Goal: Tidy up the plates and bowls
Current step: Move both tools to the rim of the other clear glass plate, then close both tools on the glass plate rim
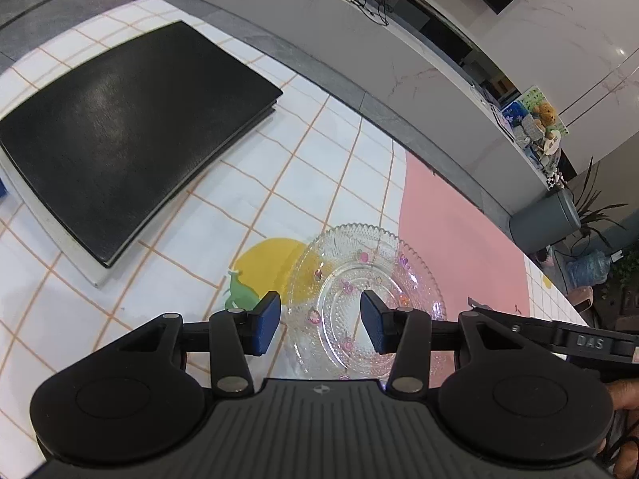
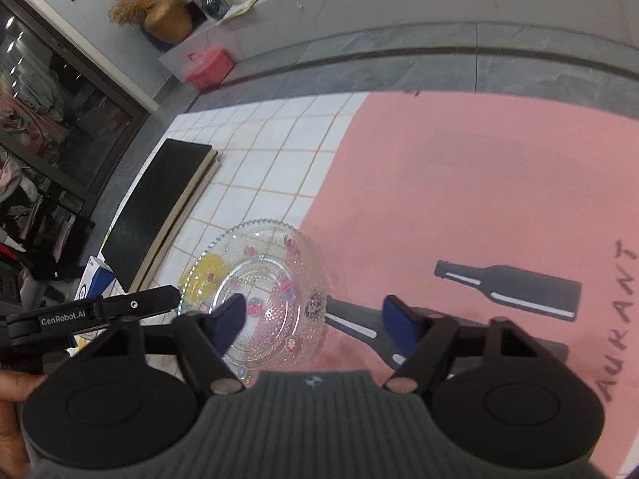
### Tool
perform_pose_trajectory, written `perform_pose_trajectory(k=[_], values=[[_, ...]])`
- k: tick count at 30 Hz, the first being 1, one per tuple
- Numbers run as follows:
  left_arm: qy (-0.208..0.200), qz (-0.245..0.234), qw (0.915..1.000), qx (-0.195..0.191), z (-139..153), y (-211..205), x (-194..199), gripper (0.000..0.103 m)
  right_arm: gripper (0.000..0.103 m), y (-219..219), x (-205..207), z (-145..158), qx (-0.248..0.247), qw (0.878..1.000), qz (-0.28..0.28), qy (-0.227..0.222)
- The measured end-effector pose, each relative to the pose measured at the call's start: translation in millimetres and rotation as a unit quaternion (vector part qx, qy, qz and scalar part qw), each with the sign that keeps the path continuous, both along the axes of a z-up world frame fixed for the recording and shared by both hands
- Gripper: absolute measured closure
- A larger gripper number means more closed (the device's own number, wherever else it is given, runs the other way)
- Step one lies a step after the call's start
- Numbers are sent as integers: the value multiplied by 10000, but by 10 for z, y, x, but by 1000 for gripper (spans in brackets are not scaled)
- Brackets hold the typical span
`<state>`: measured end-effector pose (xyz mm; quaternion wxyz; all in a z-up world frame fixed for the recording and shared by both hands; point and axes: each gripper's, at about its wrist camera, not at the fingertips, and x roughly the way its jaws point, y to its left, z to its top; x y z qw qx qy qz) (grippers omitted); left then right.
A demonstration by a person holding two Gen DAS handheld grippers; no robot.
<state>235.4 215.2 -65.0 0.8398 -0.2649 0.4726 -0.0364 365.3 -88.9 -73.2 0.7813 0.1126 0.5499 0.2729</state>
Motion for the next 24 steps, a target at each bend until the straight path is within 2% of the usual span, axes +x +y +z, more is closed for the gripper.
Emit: perform_pose_trajectory(k=[2,5,12,14,16,17,18,21,24], values=[[45,-13,10000,31,-31,-10,15,52,37,4,35,-52,49,9999,68,109],[144,27,9999,3,-91,-5,47,53,46,6,84,-125,142,9995,128,252],[189,135,9989,-398,-171,59,75,57,54,-14,209,-225,462,9975,242,484],[194,151,9991,-337,-167,53,77,75,61,-17,232,-236,442,9973,309,505],[228,143,9995,-192,-164,37,80,83,76,-1,227,-243,384,9972,364,527],[244,131,9995,-167,-165,32,81,87,79,8,221,-245,360,9973,368,531],[266,108,9995,-158,-167,25,82,88,83,13,219,-250,358,9972,371,546],[291,64,9995,-105,-162,1,77,90,83,-15,235,-260,416,9968,320,596],[344,131,9989,-279,-183,37,68,90,83,-69,261,-290,579,9955,216,719]])
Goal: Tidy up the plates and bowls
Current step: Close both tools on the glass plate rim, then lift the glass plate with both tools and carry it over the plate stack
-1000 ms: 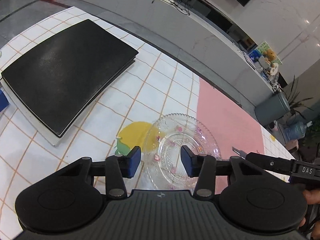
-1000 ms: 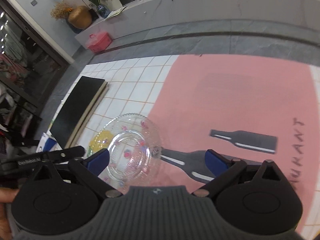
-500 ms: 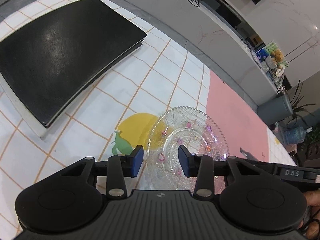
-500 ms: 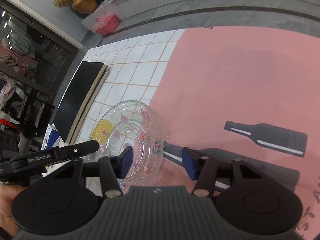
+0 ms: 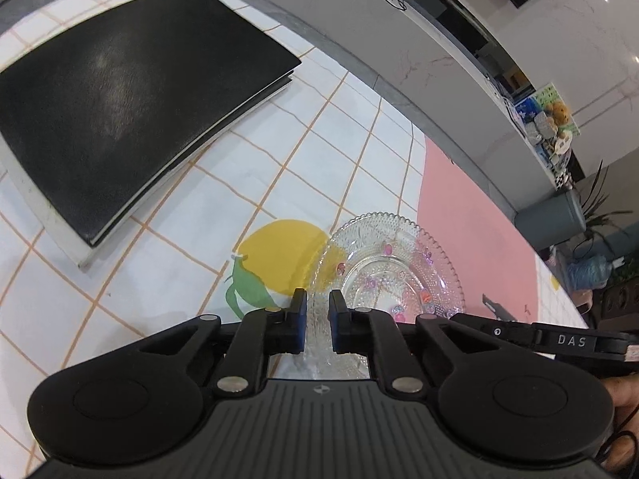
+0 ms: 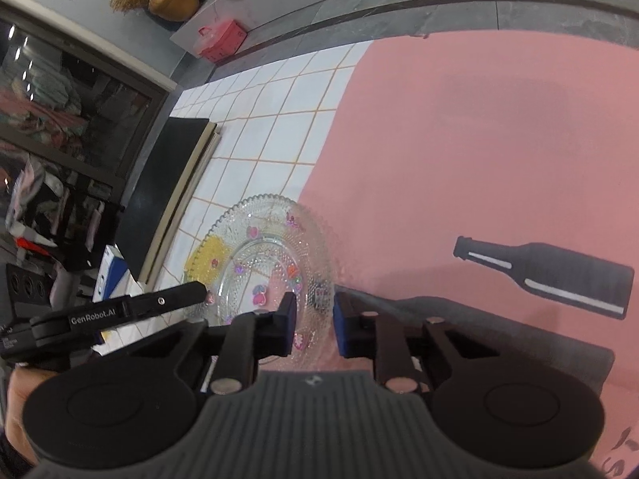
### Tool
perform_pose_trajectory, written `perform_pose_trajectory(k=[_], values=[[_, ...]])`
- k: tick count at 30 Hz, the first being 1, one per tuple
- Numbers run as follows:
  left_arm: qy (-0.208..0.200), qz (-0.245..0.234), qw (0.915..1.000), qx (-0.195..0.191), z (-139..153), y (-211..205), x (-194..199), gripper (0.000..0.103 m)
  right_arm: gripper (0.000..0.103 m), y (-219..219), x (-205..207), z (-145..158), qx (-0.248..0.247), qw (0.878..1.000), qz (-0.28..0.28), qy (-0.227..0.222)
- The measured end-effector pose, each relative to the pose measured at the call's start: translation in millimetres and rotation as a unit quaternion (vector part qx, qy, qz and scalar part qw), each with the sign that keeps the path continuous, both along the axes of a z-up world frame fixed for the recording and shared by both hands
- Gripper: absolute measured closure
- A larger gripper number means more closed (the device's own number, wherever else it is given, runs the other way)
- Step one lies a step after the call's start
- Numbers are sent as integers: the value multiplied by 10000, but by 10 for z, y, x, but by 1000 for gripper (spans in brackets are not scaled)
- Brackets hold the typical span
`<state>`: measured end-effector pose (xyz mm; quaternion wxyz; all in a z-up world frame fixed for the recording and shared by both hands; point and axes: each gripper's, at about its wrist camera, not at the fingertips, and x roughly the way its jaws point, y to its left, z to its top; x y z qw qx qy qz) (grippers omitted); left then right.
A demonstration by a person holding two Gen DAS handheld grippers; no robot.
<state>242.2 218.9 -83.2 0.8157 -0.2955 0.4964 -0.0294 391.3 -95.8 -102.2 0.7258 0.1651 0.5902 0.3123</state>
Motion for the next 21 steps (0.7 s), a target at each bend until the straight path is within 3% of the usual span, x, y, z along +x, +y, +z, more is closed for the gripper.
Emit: perform_pose_trajectory(k=[2,4,9,21], values=[[13,13,10000,-62,-9,15,-4,90,87,-27,10,-32,52,10000,-54,53],[-2,-20,10000,9,0,-3,-4,92,97,-35,6,-36,-34,10000,-33,-8],[-60,-135,9996,243,34,-76,-8,92,97,-14,-12,0,-164,9998,75,-99],[-204,-310,9991,185,196,-202,-61,93,97,-151,-61,205,-223,9995,-46,-210]])
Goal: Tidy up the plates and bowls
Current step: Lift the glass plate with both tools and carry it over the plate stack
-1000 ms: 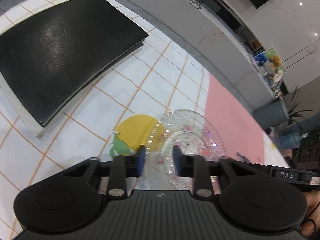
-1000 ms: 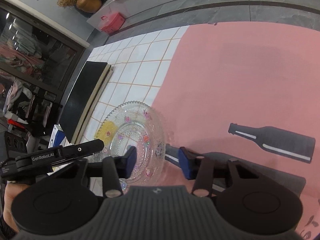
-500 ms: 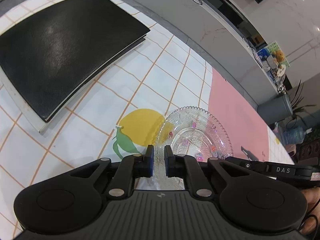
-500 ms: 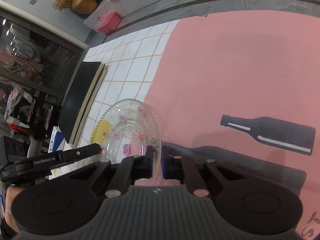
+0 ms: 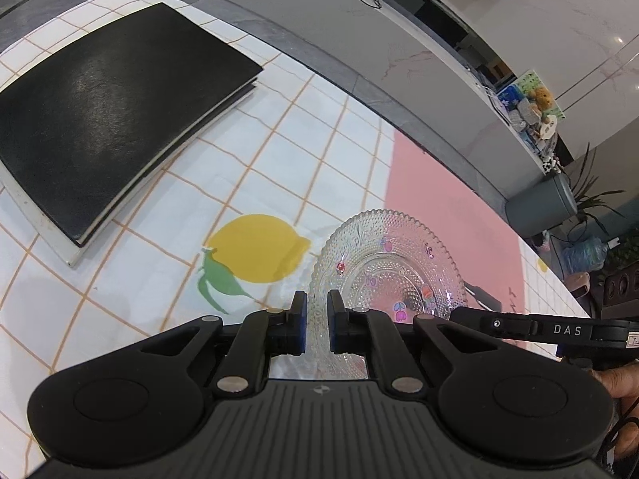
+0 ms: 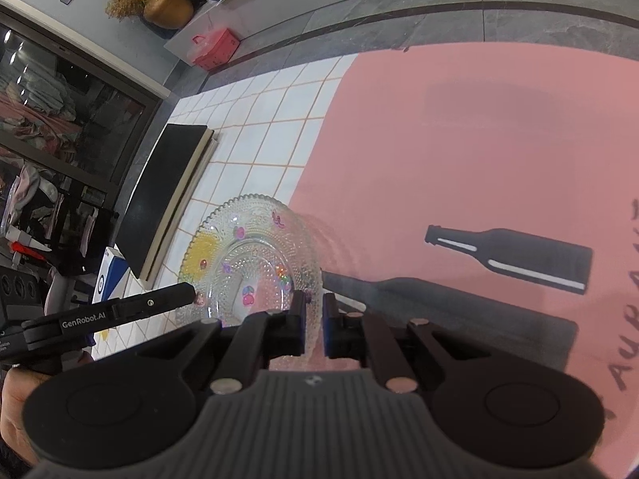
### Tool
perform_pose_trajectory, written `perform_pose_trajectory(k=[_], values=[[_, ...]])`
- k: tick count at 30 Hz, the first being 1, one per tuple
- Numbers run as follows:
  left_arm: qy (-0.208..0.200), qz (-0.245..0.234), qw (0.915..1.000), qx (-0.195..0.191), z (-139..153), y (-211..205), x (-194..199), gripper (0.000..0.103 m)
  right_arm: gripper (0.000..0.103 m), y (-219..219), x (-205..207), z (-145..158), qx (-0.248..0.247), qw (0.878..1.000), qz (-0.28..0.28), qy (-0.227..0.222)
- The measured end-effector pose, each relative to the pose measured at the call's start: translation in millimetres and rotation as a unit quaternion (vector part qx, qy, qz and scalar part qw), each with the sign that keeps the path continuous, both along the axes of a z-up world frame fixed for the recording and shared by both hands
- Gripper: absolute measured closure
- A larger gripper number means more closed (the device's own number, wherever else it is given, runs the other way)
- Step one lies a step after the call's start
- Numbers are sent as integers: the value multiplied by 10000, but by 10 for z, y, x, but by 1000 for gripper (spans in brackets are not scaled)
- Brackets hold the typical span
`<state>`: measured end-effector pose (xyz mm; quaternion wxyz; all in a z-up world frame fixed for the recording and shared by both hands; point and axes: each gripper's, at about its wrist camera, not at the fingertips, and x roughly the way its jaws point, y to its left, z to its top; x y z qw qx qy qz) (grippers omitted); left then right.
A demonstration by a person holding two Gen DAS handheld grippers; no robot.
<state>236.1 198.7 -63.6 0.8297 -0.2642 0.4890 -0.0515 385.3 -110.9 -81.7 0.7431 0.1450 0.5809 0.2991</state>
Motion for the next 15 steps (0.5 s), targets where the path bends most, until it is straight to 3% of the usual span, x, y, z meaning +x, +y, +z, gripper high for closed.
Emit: perform_pose_trajectory(k=[15], values=[[-276,-345,9990,-17,315,-383,-132,93,97,-415,-298,430,-30,9993,-300,-214]])
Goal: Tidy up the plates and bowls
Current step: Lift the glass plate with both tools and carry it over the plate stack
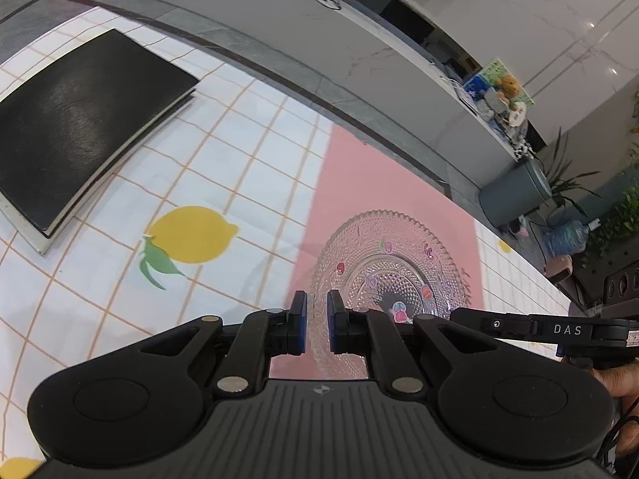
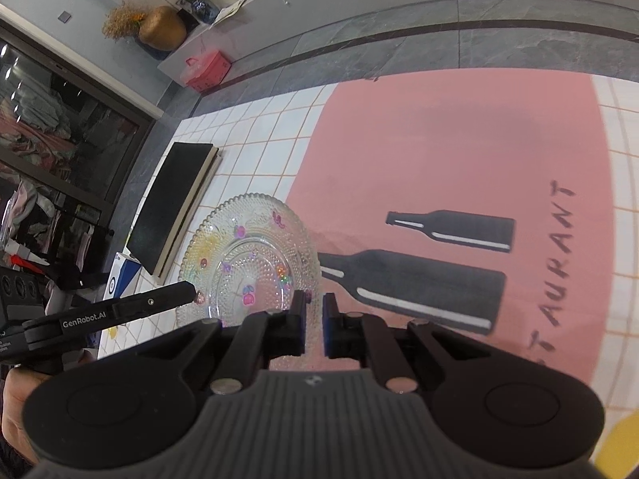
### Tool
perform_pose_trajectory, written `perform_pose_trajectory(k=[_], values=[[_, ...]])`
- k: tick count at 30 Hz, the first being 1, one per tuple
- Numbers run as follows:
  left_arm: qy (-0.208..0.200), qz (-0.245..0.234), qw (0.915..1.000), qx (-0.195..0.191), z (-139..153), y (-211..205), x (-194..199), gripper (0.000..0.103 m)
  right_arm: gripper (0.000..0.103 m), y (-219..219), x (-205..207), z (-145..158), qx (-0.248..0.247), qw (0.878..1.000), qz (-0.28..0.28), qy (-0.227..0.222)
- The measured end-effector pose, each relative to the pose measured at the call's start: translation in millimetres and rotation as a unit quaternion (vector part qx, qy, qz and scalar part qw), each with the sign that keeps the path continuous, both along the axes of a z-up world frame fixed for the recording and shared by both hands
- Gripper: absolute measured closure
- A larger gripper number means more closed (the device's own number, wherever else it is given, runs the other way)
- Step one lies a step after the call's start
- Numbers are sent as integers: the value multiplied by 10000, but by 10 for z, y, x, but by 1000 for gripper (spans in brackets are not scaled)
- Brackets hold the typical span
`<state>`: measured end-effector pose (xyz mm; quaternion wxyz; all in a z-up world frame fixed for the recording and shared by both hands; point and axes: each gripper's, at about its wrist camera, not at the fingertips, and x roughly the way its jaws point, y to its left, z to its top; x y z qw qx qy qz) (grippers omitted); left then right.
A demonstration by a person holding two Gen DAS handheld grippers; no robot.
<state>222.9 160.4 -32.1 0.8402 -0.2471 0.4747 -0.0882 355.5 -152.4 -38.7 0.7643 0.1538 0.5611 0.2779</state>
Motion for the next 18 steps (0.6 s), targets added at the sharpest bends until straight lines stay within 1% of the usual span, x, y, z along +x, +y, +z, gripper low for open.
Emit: perform_pose_trajectory(k=[7,18], values=[[-55,-186,9998,-13,90,-187,-127,93,98,-233,-201,159,-4,9998,-164,-87],[-23,-692,9975,114,82,-648,-332,93,97,-753,-552,169,-69,9985,-550,-17]])
